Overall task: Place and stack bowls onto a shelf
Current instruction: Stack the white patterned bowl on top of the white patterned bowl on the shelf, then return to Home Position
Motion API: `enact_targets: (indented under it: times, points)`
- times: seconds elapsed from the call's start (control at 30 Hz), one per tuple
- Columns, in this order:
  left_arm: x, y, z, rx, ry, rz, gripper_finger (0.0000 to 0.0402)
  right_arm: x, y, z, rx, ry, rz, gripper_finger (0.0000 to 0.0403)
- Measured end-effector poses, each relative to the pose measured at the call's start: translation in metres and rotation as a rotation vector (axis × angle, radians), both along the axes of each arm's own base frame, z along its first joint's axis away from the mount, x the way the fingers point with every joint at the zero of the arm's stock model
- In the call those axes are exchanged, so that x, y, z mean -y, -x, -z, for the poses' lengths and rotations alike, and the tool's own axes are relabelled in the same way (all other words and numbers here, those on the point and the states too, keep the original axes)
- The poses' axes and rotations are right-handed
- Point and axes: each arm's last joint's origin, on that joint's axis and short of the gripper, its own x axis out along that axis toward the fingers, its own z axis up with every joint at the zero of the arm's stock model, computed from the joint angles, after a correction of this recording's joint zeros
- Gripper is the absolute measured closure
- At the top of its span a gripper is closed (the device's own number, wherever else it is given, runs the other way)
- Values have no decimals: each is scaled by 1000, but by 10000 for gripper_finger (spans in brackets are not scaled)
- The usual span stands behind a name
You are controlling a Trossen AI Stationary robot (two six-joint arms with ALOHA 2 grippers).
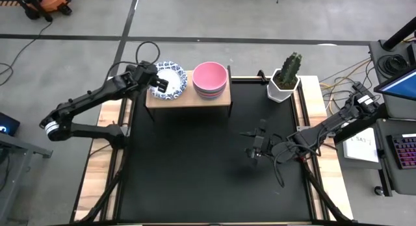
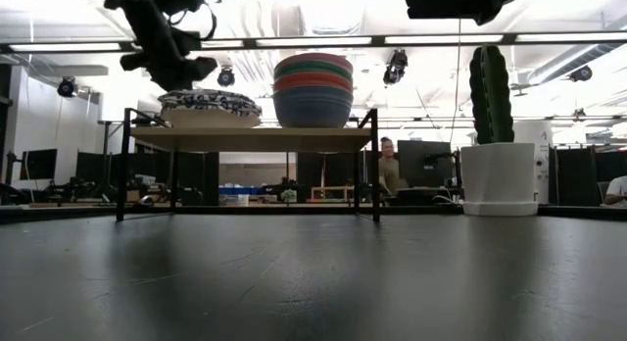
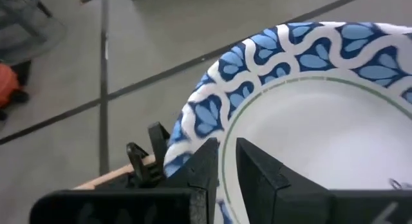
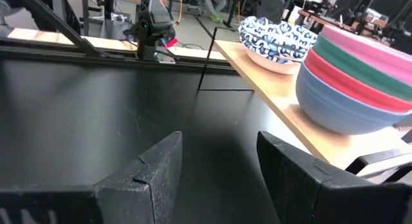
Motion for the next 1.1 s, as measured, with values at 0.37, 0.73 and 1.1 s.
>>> enact_targets:
  times: [0.37,0.73,1.1]
  points:
    - [105,6,-6,318,74,587,363,16,5,5,-38,90,-214,211]
    - [182,40,50,402,-131,1048,363,75,35,34,116,-32,-289,211]
    - [168,62,74,587,-184,1049,363,95,65,44,254,-59,-323,211]
